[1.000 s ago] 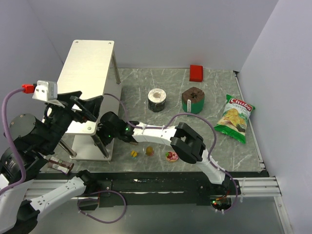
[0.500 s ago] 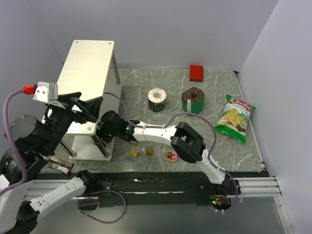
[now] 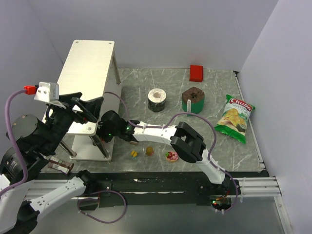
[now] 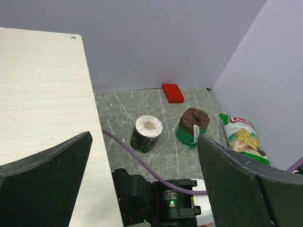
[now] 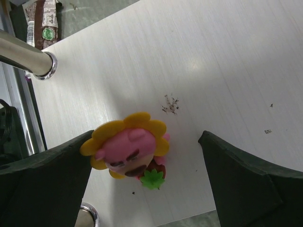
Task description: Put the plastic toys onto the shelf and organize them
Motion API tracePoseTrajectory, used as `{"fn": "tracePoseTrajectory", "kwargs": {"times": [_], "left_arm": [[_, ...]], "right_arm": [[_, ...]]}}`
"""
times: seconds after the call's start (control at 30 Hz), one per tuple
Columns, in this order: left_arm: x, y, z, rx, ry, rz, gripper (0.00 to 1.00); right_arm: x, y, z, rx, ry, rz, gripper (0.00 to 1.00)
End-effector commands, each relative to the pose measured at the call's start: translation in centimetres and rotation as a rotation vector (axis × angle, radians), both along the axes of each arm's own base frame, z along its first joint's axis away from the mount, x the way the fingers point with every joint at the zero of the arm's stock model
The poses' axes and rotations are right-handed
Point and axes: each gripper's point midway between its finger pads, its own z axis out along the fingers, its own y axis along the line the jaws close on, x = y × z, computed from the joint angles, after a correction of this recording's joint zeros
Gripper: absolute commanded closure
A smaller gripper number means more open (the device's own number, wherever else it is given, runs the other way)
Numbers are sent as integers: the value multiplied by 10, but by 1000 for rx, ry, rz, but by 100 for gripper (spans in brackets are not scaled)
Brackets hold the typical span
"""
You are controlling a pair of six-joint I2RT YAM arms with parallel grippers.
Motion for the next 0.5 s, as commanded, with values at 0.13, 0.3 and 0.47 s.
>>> {"fn": "tracePoseTrajectory", "kwargs": {"times": [0.13, 0.3, 0.47], "left_arm": [[0, 2, 0, 3, -7, 6, 1], [-1, 2, -2, -3, -3, 3, 1], [-2, 0, -3, -7, 0, -6, 1]], "right_arm": [[-27, 0, 32, 64, 70, 44, 0], [-22, -2, 47, 133, 87, 14, 0], [-9, -8, 54, 141, 78, -45, 0]]}}
